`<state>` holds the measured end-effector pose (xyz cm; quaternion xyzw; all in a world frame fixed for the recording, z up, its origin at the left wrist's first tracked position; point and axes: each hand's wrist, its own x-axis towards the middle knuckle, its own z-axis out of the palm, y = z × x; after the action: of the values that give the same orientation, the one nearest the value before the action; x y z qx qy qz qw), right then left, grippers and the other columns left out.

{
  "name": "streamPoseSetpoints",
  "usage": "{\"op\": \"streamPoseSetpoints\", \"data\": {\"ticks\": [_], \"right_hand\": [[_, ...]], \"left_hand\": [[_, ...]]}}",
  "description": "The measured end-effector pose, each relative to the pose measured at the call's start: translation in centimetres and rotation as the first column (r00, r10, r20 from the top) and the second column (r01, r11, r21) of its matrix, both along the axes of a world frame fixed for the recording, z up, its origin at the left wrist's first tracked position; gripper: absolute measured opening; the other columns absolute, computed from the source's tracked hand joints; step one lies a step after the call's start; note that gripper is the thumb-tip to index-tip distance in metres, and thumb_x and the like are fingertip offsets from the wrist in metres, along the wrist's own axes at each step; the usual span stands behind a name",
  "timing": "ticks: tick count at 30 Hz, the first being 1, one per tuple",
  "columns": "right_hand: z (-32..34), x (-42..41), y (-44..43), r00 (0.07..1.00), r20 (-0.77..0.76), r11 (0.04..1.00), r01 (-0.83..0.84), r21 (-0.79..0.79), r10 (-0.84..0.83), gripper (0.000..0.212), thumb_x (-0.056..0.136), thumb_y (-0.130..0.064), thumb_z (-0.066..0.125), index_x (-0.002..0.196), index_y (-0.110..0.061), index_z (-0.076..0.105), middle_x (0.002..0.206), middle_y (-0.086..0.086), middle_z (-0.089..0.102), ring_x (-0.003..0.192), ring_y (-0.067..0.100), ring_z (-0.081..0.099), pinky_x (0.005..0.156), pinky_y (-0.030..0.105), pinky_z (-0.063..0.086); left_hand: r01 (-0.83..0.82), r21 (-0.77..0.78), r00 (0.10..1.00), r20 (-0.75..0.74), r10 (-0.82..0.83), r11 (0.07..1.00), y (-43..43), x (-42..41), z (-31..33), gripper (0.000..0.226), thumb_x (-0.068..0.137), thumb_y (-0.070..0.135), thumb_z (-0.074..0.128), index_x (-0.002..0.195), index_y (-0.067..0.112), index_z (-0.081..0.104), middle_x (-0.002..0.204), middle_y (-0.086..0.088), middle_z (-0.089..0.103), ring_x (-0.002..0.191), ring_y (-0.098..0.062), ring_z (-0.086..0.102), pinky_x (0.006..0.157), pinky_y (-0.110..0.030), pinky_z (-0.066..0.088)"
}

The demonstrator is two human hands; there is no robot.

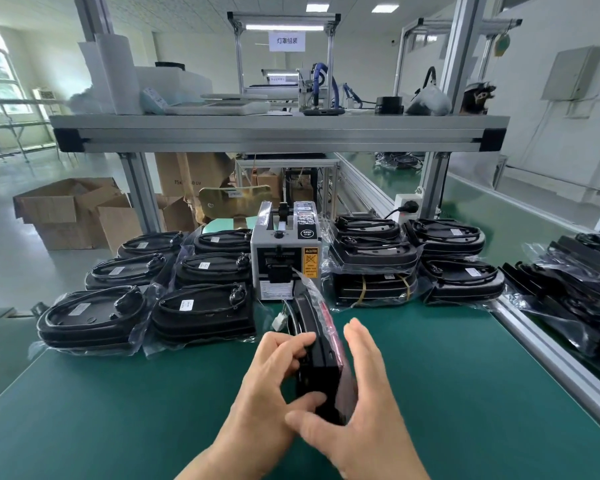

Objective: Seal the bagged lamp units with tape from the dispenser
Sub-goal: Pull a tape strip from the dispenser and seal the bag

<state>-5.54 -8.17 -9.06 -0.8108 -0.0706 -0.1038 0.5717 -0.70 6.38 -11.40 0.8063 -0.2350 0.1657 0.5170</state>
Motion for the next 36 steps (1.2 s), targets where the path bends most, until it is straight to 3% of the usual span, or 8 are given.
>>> {"op": "streamPoseSetpoints", "data": {"ticks": [3,5,11,14,18,22,29,36], "right_hand": [[0.3,0.3,0.3,0.985,0.114,0.991,0.133,-0.009,-0.131,0.065,0.096,-0.027,0.060,0.149,-0.039,0.025,0.154,-0.031,0.024,0.136,-0.025,0.016,0.103,-0.004,0.017],[0.5,0.4,0.5,0.980,0.087,0.980,0.169,0.108,-0.178,0.045,0.094,-0.036,0.042,0.139,-0.039,0.041,0.148,-0.025,0.041,0.131,-0.026,0.028,0.102,-0.004,0.021],[0.0,0.4,1.8,0.955,-0.015,0.930,0.293,0.221,-0.297,0.037,0.095,-0.029,0.053,0.130,-0.041,0.055,0.132,-0.020,0.061,0.116,-0.015,0.052,0.093,0.000,0.037],[-0.2,0.8,1.7,0.940,-0.024,0.915,0.338,0.219,-0.341,0.043,0.093,-0.013,0.062,0.127,-0.038,0.060,0.126,-0.020,0.065,0.108,-0.023,0.053,0.083,-0.005,0.036],[-0.3,1.0,1.9,0.933,-0.030,0.910,0.357,0.211,-0.359,0.042,0.093,-0.016,0.061,0.129,-0.038,0.060,0.127,-0.023,0.064,0.112,-0.019,0.053,0.087,-0.005,0.036],[-0.2,1.3,2.0,0.927,-0.032,0.901,0.372,0.221,-0.375,0.041,0.093,-0.018,0.060,0.129,-0.038,0.059,0.127,-0.021,0.064,0.113,-0.014,0.053,0.088,-0.005,0.035],[-0.1,1.8,2.1,0.926,-0.045,0.885,0.372,0.280,-0.375,0.040,0.090,-0.017,0.063,0.120,-0.043,0.060,0.124,-0.021,0.066,0.111,-0.014,0.056,0.084,-0.005,0.037],[0.0,1.6,1.9,0.937,-0.069,0.890,0.347,0.297,-0.343,0.041,0.091,-0.018,0.064,0.126,-0.038,0.062,0.125,-0.023,0.065,0.113,-0.009,0.058,0.094,0.000,0.039]], "left_hand": [[-0.008,0.017,0.999,0.038,0.007,1.000,0.0,-0.1,0.2,0.066,0.070,0.018,0.081,0.130,0.033,0.058,0.111,0.023,0.048,0.109,-0.011,0.052,0.092,-0.013,0.042],[-0.006,0.039,0.999,0.034,0.004,0.999,0.3,-0.1,0.2,0.068,0.069,0.019,0.082,0.130,0.034,0.057,0.111,0.025,0.047,0.110,-0.009,0.051,0.093,-0.011,0.042],[-0.001,0.112,0.998,0.061,-0.006,0.994,0.2,-0.2,0.9,0.060,0.073,0.026,0.079,0.129,0.032,0.060,0.109,0.023,0.049,0.104,-0.010,0.055,0.090,-0.014,0.046],[0.094,-0.013,0.984,-0.149,-0.095,0.995,0.7,1.5,3.0,0.038,0.070,0.036,0.076,0.107,0.039,0.073,0.096,0.014,0.064,0.086,-0.005,0.062,0.080,-0.012,0.047],[-0.331,-0.375,0.850,-0.517,0.101,0.866,0.7,8.5,5.5,0.014,0.087,0.024,0.071,0.079,0.015,0.076,0.070,0.001,0.066,0.054,-0.007,0.054,0.060,-0.022,0.048],[-0.573,-0.429,0.642,-0.764,0.059,0.698,0.0,15.5,6.3,0.015,0.093,0.019,0.068,0.081,0.010,0.069,0.064,0.000,0.063,0.047,-0.007,0.049,0.045,-0.019,0.045],[-0.677,-0.405,0.499,-0.866,-0.022,0.614,-1.5,20.2,5.8,0.010,0.093,0.016,0.068,0.087,0.008,0.065,0.038,0.004,0.054,0.029,-0.004,0.046,0.035,-0.012,0.038],[-0.671,-0.525,0.613,-0.790,-0.007,0.523,-2.5,19.8,5.3,0.017,0.089,0.009,0.060,0.075,0.013,0.051,0.058,0.002,0.052,0.042,-0.008,0.045,0.038,-0.017,0.037]]}}
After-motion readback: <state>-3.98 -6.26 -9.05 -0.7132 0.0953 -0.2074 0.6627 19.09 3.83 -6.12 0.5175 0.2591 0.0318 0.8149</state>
